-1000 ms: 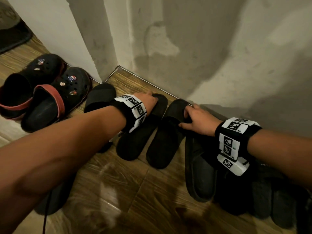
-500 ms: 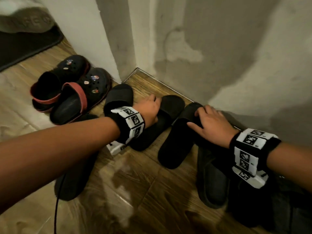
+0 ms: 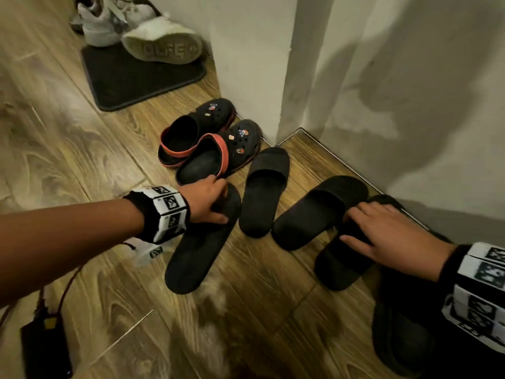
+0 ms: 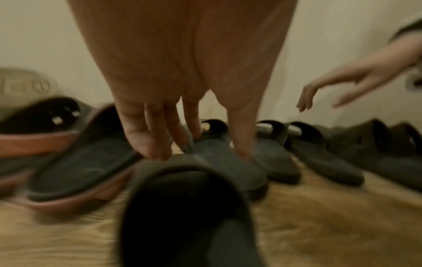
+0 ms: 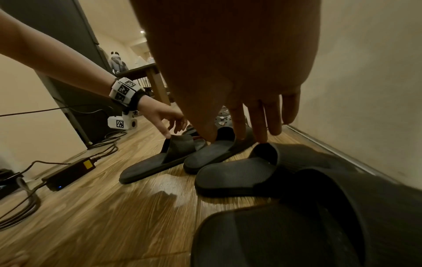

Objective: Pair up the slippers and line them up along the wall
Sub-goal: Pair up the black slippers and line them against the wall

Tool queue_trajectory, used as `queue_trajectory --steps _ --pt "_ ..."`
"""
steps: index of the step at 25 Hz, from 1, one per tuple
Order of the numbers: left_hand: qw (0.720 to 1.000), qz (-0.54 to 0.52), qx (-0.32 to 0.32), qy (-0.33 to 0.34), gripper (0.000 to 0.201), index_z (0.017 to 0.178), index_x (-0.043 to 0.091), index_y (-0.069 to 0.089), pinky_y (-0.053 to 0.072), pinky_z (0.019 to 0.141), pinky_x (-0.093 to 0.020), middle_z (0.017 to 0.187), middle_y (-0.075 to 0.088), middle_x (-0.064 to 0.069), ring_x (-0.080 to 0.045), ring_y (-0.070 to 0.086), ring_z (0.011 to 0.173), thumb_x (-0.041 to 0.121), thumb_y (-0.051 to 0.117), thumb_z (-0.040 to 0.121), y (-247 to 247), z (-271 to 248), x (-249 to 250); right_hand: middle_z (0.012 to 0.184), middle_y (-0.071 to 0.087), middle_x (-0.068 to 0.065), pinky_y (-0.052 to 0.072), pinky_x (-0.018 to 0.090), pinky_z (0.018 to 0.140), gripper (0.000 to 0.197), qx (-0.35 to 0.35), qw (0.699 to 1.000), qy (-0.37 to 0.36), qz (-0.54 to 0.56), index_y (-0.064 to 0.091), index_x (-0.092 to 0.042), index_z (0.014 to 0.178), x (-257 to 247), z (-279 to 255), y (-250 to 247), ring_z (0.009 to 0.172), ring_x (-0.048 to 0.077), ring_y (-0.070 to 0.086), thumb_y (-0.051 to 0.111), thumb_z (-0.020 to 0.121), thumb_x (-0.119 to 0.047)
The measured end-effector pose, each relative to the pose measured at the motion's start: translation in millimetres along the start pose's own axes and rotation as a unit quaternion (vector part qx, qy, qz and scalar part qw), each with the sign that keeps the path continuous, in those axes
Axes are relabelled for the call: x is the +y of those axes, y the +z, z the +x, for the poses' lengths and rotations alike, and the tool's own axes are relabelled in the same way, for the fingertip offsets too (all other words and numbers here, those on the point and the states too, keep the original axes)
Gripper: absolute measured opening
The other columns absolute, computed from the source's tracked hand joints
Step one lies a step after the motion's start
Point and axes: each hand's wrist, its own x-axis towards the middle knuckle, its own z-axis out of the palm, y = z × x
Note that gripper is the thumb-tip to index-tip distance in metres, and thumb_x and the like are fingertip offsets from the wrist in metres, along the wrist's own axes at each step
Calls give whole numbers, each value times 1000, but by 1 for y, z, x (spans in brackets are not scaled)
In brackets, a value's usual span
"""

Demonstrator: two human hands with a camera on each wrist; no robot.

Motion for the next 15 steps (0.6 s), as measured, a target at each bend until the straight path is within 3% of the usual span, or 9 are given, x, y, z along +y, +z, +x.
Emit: queue_trajectory --steps 2,4,9,12,15 --pt "998 42 -54 8 76 118 12 43 46 82 -37 116 45 -12 -32 55 102 51 79 63 -5 -3 -18 103 54 -6 40 30 88 38 -11 1000 -15 -16 46 -31 113 -3 5 -12 98 15 53 38 90 -61" --pt "996 51 -68 15 76 122 13 45 47 84 -36 119 45 -12 -31 56 104 45 81 63 -10 2 -29 105 55 -6 39 29 88 37 -27 998 -32 -39 46 -30 114 -8 12 -18 98 14 53 38 92 -58" --pt "997 65 -32 -16 74 123 9 46 48 91 -40 124 49 -16 -35 55 111 33 83 64 -27 21 -52 108 56 -7 40 27 90 35 -26 1000 -14 3 48 -29 117 -24 22 -10 98 10 52 39 94 -55" --pt "995 92 -27 -23 74 125 7 45 47 94 -41 125 50 -18 -36 56 113 31 83 66 -29 26 -60 112 57 -6 40 29 91 41 -69 997 -30 -9 48 -28 120 -27 12 11 102 13 54 38 93 -57" --pt "995 88 40 -4 65 126 9 46 49 93 -45 123 49 -17 -36 57 111 26 77 72 -33 29 -60 112 57 -6 40 29 88 40 -82 996 -33 -10 48 -28 118 -21 8 22 101 14 54 37 93 -58"
